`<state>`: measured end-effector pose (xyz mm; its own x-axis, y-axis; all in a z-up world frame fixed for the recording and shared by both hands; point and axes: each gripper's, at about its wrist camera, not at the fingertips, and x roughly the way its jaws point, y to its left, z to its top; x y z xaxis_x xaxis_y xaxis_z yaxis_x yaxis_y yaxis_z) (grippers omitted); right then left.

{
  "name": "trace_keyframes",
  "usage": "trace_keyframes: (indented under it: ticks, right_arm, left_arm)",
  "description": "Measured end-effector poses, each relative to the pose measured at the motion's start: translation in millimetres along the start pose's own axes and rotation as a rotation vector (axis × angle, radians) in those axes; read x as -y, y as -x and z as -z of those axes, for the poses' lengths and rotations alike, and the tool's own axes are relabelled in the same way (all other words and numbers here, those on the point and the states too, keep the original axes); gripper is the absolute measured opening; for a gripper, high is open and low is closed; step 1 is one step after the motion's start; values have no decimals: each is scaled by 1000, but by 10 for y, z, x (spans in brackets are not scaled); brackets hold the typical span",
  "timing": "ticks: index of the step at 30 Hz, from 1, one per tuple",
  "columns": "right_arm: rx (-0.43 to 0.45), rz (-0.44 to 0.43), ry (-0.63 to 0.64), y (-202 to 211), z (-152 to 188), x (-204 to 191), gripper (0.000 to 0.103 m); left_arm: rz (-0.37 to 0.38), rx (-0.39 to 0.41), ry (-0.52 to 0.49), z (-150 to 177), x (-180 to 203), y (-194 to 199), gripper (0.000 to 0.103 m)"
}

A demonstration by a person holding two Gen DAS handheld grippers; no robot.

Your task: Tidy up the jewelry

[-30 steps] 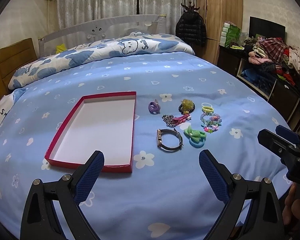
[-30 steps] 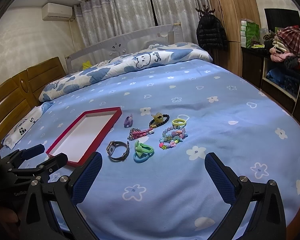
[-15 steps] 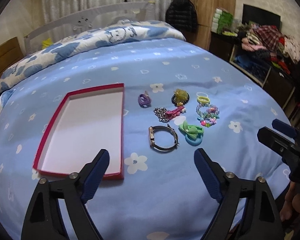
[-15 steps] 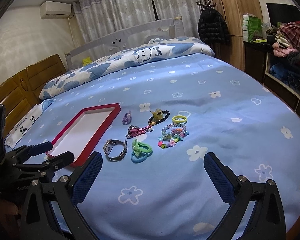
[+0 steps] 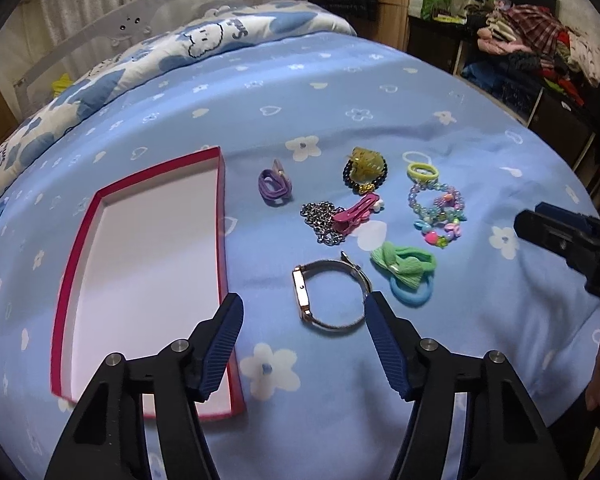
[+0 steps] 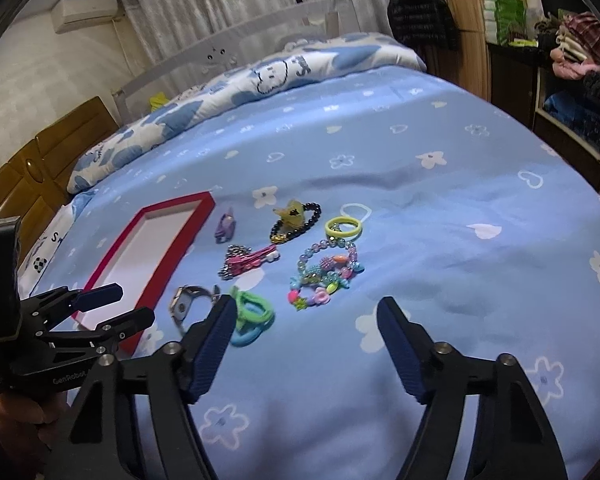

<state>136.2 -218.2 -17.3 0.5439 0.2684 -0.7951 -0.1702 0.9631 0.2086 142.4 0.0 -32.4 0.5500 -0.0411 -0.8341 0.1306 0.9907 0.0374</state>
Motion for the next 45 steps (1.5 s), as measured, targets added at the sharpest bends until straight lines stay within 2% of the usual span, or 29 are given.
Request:
trace_keyframes:
  ticks: [5,10,17,19,23,25,27,28,33,45]
  right_arm:
    - [-54,14,-8,-295,-134,92,54]
    - [-95,28,-34,-562,-253,225,38]
    - [-140,48,-36,-861,-371,339,34]
    - [-163,44,-38,-937,-360,357,27]
    - [-178,46,-22,-993,-347,343,20]
    - [-174,49,-14,-978,-346,333,8]
    - [-167,50,-6,-965,-352,316,7]
    - [-160,46,-3,-935,-348,309,7]
    - [-111,21,-7,-754,-360,256,7]
    - [9,-40,-9,-255,-491,31,7]
  left_arm:
    - [7,-19,-20,-119,-40,-178,60]
    - [23,-59,-44,-165,-60,-353,51]
    - [23,-94,-101,-238,18,-561,43]
    - [20,-111,-113,-237,48,-636,38]
    - [23,-139,-109,-222,63,-755,30]
    - [23,-137,-108,-214,76,-772,18]
    - [24,-130,-112,-212,86,-765,8]
    - [38,-126,-108,-214,82,-753,7]
    - [69,-91,-83,-197,45,-636,7]
    - [130,9,61,-112,-268,-77,7]
